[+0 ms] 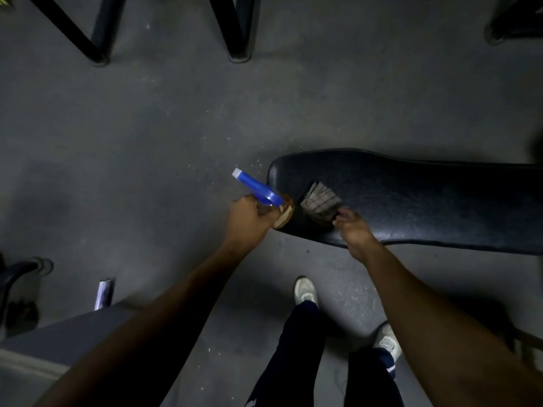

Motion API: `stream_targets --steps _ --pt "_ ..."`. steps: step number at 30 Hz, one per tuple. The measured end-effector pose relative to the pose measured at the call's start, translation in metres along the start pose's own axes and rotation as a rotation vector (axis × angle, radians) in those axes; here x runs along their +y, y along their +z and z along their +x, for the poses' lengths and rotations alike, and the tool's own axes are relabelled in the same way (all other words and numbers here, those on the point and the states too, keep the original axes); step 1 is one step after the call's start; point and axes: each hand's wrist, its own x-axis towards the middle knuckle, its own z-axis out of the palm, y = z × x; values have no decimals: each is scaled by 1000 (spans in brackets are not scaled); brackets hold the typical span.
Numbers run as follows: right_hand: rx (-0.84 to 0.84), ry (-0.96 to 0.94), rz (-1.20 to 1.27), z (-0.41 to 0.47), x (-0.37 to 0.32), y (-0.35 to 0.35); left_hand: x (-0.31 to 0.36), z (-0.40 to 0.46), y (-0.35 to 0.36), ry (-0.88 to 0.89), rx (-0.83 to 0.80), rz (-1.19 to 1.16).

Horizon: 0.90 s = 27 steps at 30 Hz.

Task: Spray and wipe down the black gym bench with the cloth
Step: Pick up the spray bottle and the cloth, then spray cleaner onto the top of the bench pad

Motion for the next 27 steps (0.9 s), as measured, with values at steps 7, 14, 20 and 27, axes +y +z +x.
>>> stream_targets --steps 7,14,20,27 --pt "-22 -85 -83 -53 -5 -34 23 -12 17 -17 -21 -2" --pt "-189 -416 -116 -136 -52 -75 100 -28 44 81 -190 191" --pt "-118 -748 -334 -200 -74 -146 183 -57 76 195 -458 310" --pt "79 -898 -305 -259 -63 -254 268 -110 137 324 -541 215"
